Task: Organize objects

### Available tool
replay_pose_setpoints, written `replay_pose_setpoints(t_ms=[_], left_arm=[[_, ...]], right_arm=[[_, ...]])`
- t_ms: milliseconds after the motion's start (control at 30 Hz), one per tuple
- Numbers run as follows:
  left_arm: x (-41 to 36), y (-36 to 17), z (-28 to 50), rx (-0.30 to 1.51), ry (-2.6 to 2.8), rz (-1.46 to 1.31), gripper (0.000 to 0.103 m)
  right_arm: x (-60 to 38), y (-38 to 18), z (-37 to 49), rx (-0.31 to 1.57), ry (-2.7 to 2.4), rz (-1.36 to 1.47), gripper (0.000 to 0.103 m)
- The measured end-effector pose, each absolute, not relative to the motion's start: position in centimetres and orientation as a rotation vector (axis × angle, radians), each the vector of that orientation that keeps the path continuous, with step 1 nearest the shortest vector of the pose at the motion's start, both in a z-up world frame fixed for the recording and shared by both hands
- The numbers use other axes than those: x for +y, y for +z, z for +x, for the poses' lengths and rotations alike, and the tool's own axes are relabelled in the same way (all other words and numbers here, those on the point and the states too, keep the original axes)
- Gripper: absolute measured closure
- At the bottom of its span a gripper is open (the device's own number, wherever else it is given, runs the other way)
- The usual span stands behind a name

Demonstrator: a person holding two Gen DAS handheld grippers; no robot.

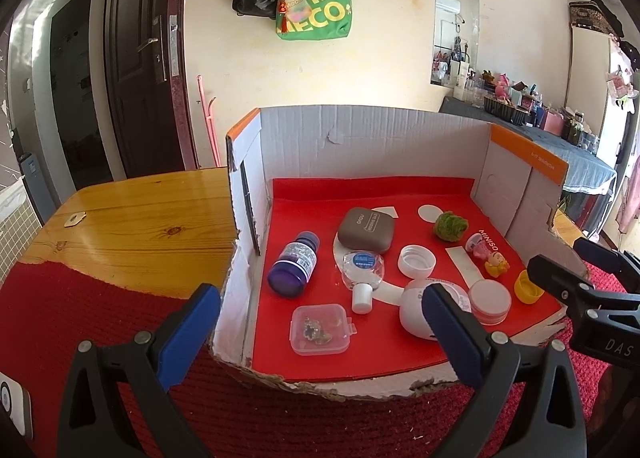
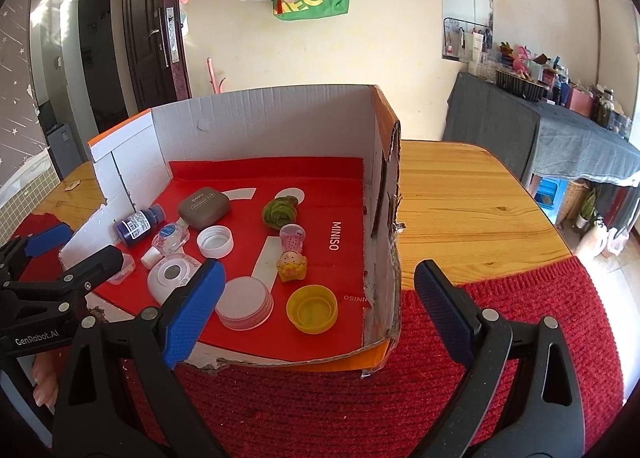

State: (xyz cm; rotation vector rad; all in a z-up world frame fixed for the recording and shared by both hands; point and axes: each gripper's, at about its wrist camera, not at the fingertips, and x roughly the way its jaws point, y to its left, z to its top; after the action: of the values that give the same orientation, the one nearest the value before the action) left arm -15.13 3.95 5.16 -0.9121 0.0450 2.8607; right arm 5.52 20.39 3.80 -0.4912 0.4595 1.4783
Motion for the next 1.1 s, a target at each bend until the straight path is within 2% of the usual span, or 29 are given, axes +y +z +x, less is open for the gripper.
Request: replay_pose_setpoints(t_ms=[1100], left_arm=[[3.70,5.12,-15.61,0.027,2.869,-0.926,0.000]], right_arm=[[20.33,3.81,5.21,0.442,1.473,-0.511,0.003]])
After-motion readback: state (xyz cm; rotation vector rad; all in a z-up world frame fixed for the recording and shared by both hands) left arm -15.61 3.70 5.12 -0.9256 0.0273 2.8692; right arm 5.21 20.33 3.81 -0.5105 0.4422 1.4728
